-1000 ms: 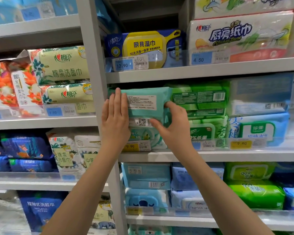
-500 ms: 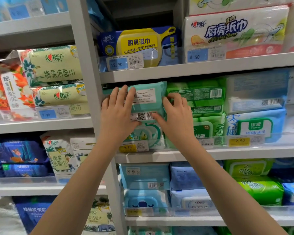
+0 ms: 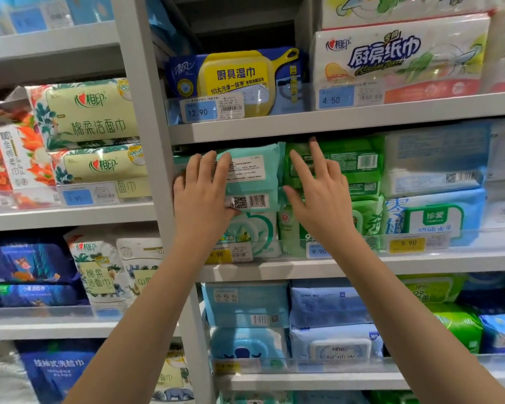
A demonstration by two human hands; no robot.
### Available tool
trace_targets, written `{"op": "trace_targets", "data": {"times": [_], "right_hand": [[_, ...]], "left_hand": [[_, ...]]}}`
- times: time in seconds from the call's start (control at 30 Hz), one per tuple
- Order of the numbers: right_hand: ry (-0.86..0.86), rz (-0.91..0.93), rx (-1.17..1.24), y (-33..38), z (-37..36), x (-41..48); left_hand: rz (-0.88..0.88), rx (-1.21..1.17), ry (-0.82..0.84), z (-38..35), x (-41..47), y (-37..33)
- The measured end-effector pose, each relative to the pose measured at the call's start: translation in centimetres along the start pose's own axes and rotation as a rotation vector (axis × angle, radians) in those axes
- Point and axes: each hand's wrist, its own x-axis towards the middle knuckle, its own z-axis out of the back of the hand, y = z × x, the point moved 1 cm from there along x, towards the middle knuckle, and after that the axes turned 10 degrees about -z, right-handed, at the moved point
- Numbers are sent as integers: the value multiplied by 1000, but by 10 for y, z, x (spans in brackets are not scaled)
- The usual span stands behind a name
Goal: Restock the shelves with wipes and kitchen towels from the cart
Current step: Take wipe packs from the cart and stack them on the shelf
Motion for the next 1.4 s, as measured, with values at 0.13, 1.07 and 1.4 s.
{"op": "trace_targets", "data": {"times": [0.13,1.07,1.4], "right_hand": [[14,-4,-46,-4,3,9],[-207,107,-200,-30,-11,-16],[-190,97,-194,-24,-25,-35]], "left_hand": [[-30,22,21,3,-1,-16],[-263,97,-131,-28,19,-29],[-292,25,-93,-40,1,-19]]}}
